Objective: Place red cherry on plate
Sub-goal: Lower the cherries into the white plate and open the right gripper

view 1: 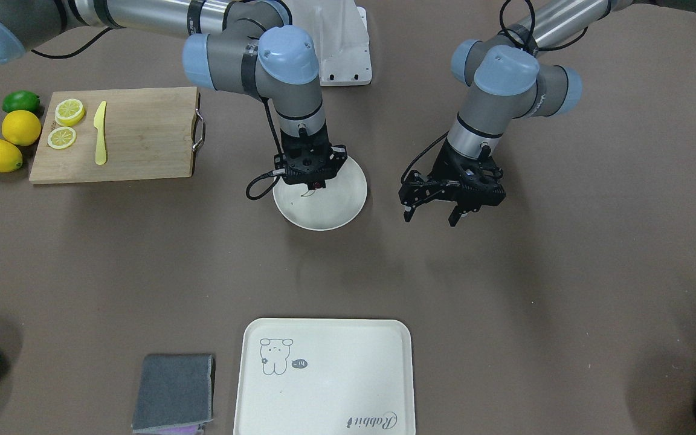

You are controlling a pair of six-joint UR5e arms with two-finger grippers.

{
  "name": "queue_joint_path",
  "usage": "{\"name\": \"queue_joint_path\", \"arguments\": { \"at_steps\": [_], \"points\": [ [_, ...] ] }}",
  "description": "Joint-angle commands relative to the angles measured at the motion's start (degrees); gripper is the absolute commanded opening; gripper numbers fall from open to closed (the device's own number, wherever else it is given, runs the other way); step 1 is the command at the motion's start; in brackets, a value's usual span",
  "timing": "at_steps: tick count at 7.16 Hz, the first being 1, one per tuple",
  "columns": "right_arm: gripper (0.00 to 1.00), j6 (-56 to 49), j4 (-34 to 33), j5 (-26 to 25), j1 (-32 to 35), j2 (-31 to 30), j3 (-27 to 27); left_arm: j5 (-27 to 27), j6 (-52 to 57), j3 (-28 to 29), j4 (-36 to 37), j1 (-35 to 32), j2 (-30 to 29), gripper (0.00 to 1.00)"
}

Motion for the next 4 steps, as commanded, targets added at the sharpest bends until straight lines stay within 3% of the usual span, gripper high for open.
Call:
{"name": "queue_joint_path", "arguments": {
  "at_steps": [1, 2, 3, 4],
  "points": [
    [0.0, 1.2, 3.3, -0.3, -1.5, -0.5, -1.9, 0.0, 0.0, 0.0, 0.0, 0.0, 0.0, 0.98],
    [0.36, 1.2, 3.3, -0.1, -1.7, -0.6, -1.8, 0.0, 0.0, 0.1, 0.0, -0.1, 0.0, 0.98],
    [0.99, 2.9, 2.8, -0.4, -2.4, -0.7, -1.5, 0.0, 0.0, 0.1, 0.0, 0.0, 0.0, 0.98],
    [1.0, 5.1, 2.0, -0.4, -2.2, -0.7, -0.7, 0.1, 0.1, 0.6, 0.3, 0.0, 0.1, 0.98]
  ]
}}
